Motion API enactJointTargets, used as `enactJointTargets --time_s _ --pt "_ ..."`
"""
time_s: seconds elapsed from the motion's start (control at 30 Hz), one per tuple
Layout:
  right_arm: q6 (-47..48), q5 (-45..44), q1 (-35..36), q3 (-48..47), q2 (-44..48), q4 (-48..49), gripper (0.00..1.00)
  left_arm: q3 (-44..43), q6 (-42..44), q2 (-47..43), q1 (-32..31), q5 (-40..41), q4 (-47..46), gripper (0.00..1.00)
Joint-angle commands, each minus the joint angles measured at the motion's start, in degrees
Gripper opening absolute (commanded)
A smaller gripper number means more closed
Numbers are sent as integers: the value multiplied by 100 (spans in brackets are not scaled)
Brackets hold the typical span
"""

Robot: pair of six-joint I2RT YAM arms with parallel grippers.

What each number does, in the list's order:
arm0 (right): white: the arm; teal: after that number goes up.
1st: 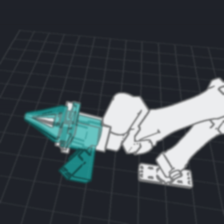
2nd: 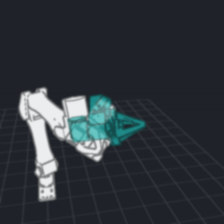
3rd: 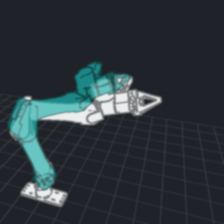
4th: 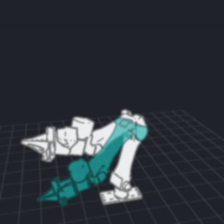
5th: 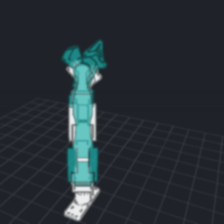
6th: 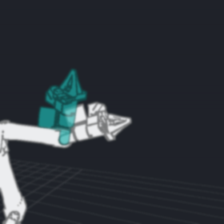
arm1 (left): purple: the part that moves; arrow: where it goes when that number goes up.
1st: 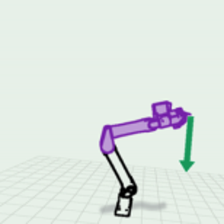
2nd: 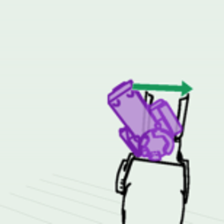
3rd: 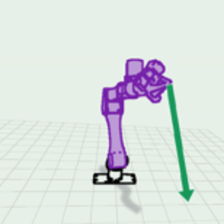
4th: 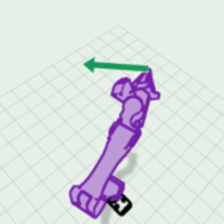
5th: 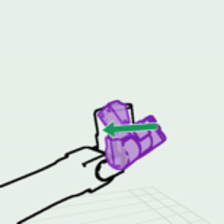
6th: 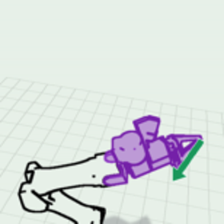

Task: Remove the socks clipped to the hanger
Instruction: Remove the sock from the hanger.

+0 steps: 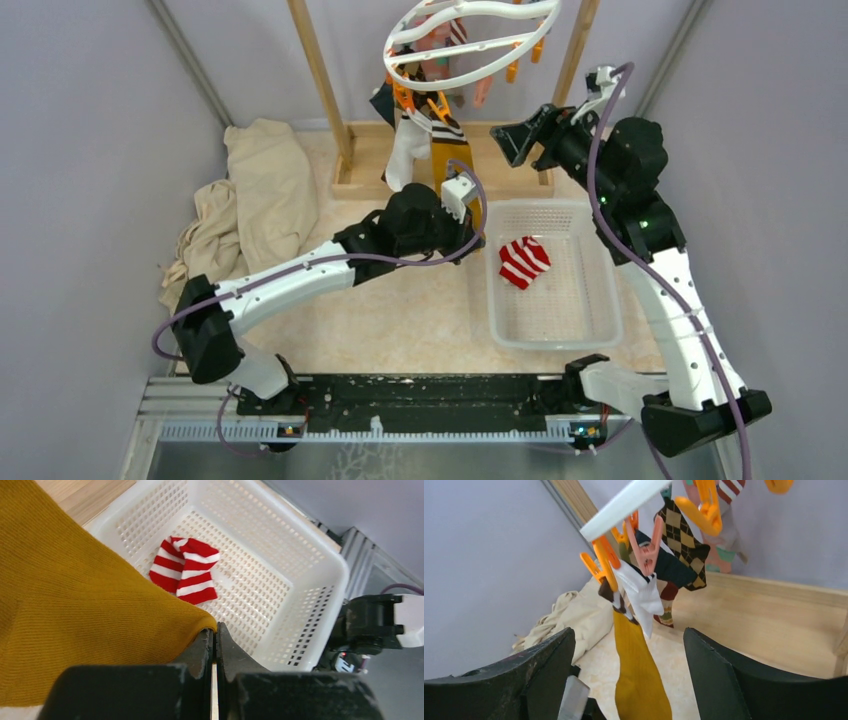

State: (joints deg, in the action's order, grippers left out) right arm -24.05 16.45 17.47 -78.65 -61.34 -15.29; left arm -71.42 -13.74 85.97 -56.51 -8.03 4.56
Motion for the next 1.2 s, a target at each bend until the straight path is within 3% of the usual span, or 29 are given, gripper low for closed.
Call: enactJointTargets --time_s 0.0,0.17,0.37,0.77,1.17 --pt "694 -132 175 -694 -289 -159 77 -336 369 138 -18 583 382 2" --pt "1294 -337 620 -963 -491 -172 69 -449 555 224 129 1040 792 2" --pt "1920 -1185 1521 -1033 -771 -100 65 -201 537 159 557 832 758 1" --pt "2504 -2494 2321 -771 -1130 1007 66 297 633 -5 1018 831 618 1" --pt "2779 -3444 2846 -806 -1809 1945 71 361 800 78 1054 1204 574 0"
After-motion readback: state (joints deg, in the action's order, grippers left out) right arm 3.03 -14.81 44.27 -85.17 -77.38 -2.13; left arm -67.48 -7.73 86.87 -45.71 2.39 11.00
